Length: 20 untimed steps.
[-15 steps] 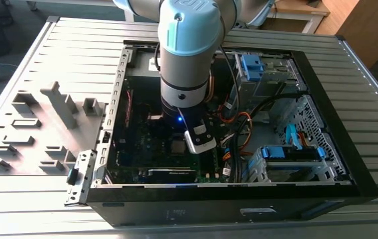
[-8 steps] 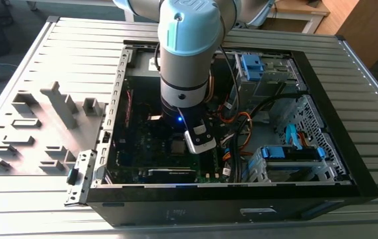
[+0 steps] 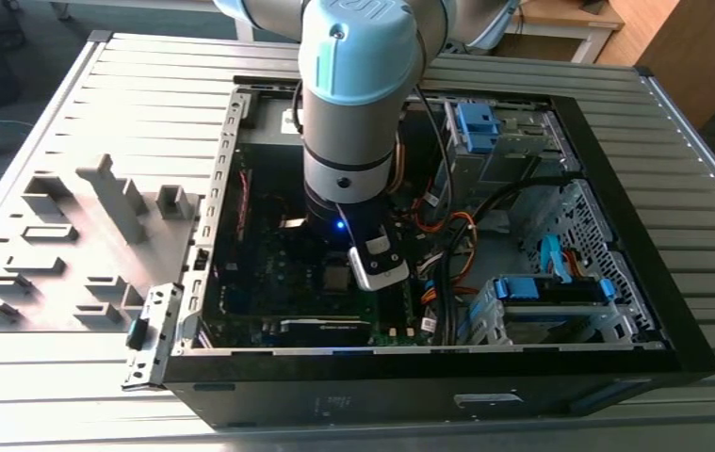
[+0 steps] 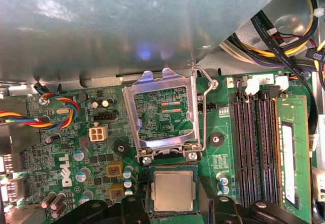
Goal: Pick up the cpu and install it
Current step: 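Place the cpu into insertion slot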
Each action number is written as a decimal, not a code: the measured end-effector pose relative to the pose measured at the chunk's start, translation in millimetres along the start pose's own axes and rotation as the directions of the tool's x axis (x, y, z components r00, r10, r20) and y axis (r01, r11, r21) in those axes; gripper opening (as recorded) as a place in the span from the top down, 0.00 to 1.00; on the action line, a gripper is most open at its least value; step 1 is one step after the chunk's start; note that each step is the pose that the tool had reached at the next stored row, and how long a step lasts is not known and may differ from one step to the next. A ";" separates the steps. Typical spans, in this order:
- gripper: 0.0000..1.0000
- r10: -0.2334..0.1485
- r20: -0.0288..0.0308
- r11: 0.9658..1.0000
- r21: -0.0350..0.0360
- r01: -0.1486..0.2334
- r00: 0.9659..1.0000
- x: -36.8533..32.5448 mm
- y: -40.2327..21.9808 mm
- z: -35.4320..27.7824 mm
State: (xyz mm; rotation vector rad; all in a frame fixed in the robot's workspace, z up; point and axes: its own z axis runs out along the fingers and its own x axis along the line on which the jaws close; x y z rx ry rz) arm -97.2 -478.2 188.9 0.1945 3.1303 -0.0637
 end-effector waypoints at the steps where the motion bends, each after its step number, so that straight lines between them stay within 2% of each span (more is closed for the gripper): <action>1: 0.52 0.000 0.000 1.000 0.000 0.000 1.000 0.0 0.0 -0.4; 4: 0.52 0.000 0.000 1.000 0.000 0.000 1.000 0.0 -0.1 -2.9; 20: 0.51 0.000 0.000 1.000 0.000 0.000 1.000 0.0 -0.2 -3.5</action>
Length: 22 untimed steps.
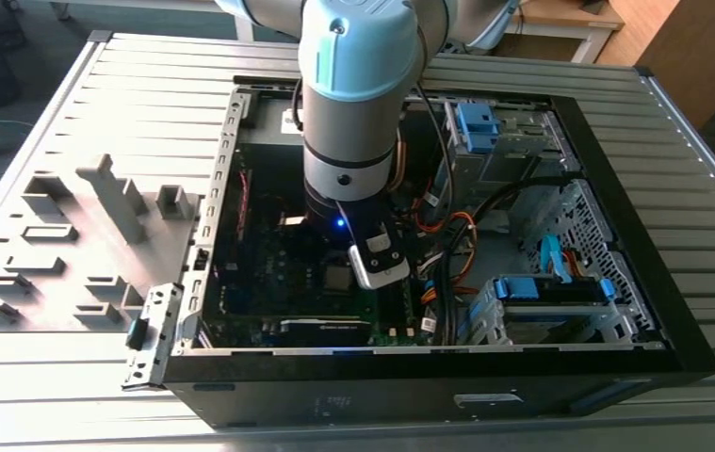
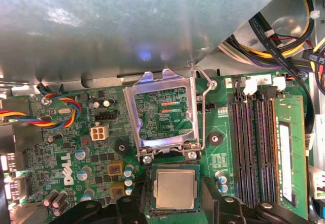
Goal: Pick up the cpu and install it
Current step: 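Place the cpu into insertion slot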
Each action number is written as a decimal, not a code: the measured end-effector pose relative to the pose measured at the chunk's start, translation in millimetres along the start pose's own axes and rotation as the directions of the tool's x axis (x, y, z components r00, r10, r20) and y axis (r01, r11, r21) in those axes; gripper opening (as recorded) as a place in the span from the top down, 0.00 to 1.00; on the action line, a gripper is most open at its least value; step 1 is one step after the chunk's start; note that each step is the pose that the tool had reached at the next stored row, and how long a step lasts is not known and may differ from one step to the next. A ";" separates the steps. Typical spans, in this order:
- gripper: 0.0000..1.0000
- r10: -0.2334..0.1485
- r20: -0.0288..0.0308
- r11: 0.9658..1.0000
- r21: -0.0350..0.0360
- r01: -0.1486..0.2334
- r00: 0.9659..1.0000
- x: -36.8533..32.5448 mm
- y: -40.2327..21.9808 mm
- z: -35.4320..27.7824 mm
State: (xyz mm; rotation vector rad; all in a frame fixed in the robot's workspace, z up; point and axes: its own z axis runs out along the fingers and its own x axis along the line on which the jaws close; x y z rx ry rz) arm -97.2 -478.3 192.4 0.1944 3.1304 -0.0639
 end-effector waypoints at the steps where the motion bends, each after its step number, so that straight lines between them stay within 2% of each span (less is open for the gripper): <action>1: 0.45 0.000 0.000 1.000 0.000 0.000 1.000 0.0 0.0 0.0; 22: 0.45 0.000 0.000 1.000 0.000 0.000 1.000 -0.5 -0.2 2.0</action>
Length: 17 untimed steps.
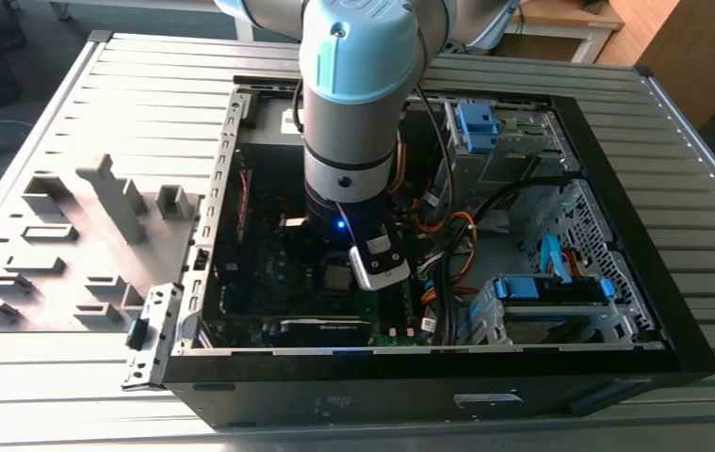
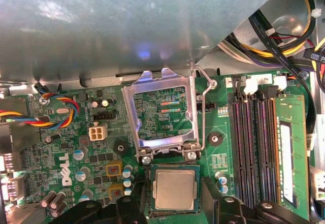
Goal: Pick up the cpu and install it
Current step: 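Place the cpu into insertion slot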
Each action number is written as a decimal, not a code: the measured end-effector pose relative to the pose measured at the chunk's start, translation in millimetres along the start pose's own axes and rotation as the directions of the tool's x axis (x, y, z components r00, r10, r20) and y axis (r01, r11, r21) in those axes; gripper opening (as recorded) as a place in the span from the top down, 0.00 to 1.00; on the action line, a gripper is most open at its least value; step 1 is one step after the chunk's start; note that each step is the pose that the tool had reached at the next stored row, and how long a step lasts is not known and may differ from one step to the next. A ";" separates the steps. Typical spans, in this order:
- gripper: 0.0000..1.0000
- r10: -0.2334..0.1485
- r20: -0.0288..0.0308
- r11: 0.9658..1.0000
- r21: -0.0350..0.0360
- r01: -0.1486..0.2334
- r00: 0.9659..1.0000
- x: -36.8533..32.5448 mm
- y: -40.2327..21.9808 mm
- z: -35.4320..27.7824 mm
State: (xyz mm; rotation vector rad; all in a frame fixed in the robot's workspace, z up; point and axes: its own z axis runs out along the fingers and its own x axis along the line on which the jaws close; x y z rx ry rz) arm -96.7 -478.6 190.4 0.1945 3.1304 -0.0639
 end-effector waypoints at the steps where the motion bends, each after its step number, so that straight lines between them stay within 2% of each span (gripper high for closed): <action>1: 0.45 0.000 0.000 1.000 0.000 0.000 1.000 0.0 0.0 0.0; 3: 0.46 0.000 0.000 1.000 0.000 0.000 1.000 0.0 0.0 0.0; 4: 0.52 0.000 0.000 1.000 0.000 0.000 1.000 0.0 -0.1 -0.1; 5: 0.52 0.000 0.000 1.000 0.000 0.000 1.000 0.0 -0.2 -0.2; 6: 0.56 0.000 0.000 1.000 0.000 0.000 1.000 0.0 -0.1 -0.2; 17: 0.56 0.000 0.000 1.000 0.000 0.000 1.000 0.0 -0.2 0.0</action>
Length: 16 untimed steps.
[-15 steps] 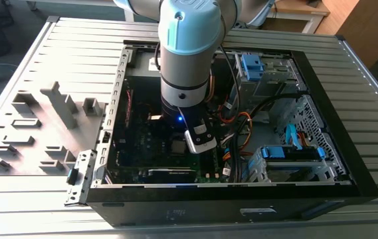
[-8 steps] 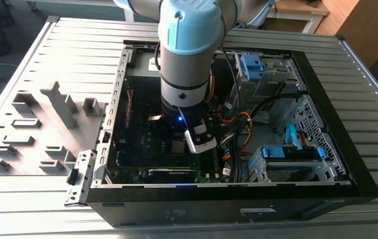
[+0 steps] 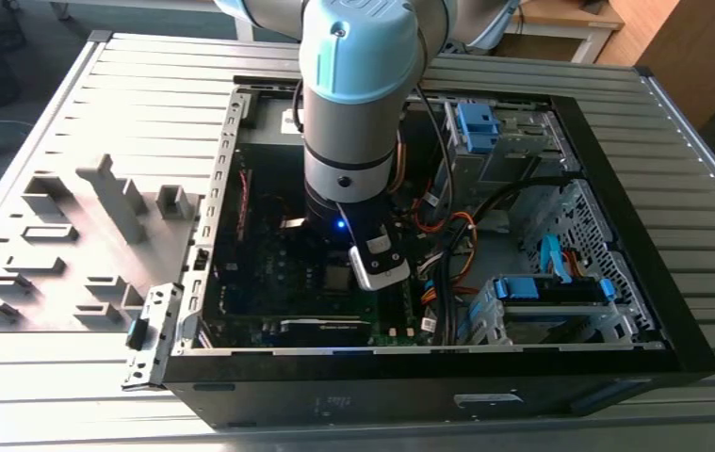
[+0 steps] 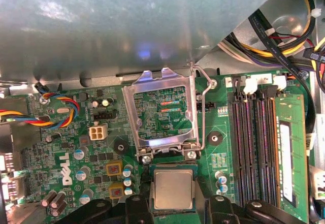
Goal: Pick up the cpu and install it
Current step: 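Place the cpu into insertion slot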
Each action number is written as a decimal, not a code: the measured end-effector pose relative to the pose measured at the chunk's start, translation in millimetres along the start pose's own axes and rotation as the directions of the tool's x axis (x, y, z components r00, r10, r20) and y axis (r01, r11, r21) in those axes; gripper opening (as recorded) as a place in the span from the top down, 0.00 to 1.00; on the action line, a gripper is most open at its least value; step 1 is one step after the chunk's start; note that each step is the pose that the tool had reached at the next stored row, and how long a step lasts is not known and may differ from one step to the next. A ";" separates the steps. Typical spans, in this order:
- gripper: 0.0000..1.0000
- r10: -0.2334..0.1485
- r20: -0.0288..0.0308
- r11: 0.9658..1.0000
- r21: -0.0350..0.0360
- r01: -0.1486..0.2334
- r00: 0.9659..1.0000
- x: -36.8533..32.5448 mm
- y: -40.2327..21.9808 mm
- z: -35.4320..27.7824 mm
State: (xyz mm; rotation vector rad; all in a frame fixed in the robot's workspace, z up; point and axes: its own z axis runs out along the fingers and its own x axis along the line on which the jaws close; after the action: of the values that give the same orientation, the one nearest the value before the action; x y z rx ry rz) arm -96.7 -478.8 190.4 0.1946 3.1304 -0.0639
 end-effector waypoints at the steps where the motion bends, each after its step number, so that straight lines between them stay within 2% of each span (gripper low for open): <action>1: 0.56 0.000 0.000 1.000 0.000 0.000 1.000 0.0 0.0 0.0; 13: 0.55 0.000 0.000 1.000 0.000 0.000 1.000 -0.1 -0.1 0.2; 14: 0.49 0.000 0.000 1.000 0.000 0.000 1.000 -0.1 -0.1 0.2; 16: 0.49 0.000 0.000 1.000 0.000 0.000 1.000 -0.1 -0.2 0.0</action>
State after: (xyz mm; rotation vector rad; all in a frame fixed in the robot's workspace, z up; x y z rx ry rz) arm -96.7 -479.0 190.4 0.1945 3.1299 -0.0642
